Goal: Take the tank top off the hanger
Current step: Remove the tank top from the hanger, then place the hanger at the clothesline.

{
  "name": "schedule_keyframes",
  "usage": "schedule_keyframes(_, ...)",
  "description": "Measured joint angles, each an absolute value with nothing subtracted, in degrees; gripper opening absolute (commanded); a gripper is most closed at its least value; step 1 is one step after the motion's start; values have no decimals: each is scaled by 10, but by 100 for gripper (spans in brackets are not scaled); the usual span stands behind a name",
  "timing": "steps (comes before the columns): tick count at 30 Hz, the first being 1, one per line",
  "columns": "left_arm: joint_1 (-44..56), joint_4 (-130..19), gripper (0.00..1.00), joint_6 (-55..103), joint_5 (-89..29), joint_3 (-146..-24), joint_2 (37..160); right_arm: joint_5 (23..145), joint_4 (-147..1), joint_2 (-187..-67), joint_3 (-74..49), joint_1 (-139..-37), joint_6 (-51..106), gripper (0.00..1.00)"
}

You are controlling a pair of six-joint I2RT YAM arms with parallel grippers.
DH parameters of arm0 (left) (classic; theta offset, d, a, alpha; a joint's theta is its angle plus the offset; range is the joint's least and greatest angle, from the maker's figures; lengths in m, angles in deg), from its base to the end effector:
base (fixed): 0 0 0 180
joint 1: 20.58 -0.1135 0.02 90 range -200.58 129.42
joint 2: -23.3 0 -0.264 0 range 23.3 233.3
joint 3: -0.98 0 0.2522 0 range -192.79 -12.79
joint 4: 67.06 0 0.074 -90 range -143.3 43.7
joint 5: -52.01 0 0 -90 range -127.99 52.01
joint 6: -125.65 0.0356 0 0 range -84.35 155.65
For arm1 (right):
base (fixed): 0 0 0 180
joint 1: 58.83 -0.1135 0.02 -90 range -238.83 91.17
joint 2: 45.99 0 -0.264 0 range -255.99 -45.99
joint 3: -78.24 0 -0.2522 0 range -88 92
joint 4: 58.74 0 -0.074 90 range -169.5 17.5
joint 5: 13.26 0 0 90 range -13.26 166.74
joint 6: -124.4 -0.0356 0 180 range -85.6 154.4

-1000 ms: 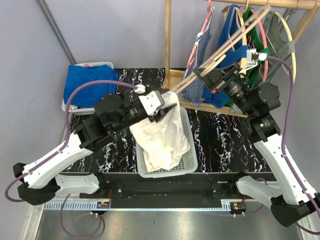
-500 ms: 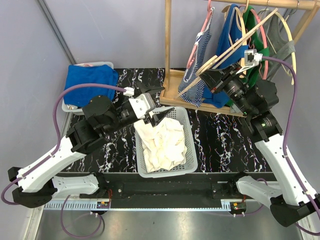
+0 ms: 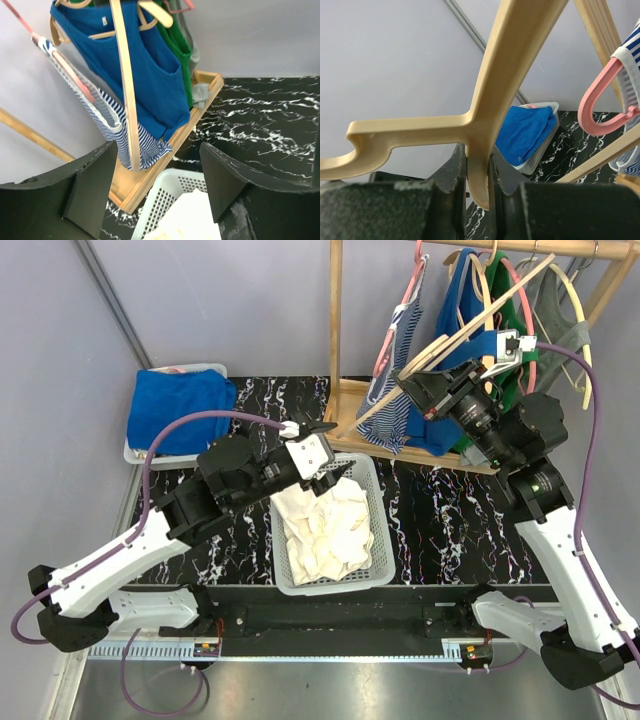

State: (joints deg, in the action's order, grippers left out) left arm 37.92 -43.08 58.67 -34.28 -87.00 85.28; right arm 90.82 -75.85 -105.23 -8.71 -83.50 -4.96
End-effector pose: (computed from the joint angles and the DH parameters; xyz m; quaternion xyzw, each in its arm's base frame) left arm 0.1193 -0.1991 0.4610 0.4709 0.5106 -0.2405 0.6780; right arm 0.1768 0.0907 0.5119 -0.0218 0.6001 0.4842 0.6364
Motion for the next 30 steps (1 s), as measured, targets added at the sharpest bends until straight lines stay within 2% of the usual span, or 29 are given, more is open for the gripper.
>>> schedule_keyframes(10,379,-479,70,602,-373,-862,863,914,-766,-1051,-84,-836,-114,1)
schedule_keyframes(12,379,-482,67,607,-376,-863,869,914,-768,-1051,-84,-837,-124,1)
schedule_keyframes(14,379,-481,60,610,-375,-863,875,914,-769,-1051,-84,-839,-133,0)
schedule_keyframes(15,379,-479,52,612,-371,-863,877,914,-771,-1051,-83,-840,-136,0)
schedule_keyframes(16,379,-476,32,611,-369,-863,878,914,-775,-1051,-81,-840,-139,0)
schedule_keyframes(19,379,-469,7,617,-362,-863,879,914,-791,-1051,-71,-840,-143,0)
schedule_keyframes(21,379,-467,0,618,-362,-865,879,915,-797,-1050,-69,-840,-143,0)
schedule_keyframes(26,375,-454,0,617,-362,-879,879,914,-803,-1044,-66,-840,-146,2)
schedule_keyframes(28,375,-450,0,617,-360,-881,879,914,-803,-1045,-66,-840,-147,12)
schedule_keyframes(29,375,-448,0,616,-359,-882,879,915,-803,-1045,-66,-840,-147,22)
schedule_keyframes(30,375,-443,0,616,-357,-885,879,915,-803,-1045,-66,-840,-148,46)
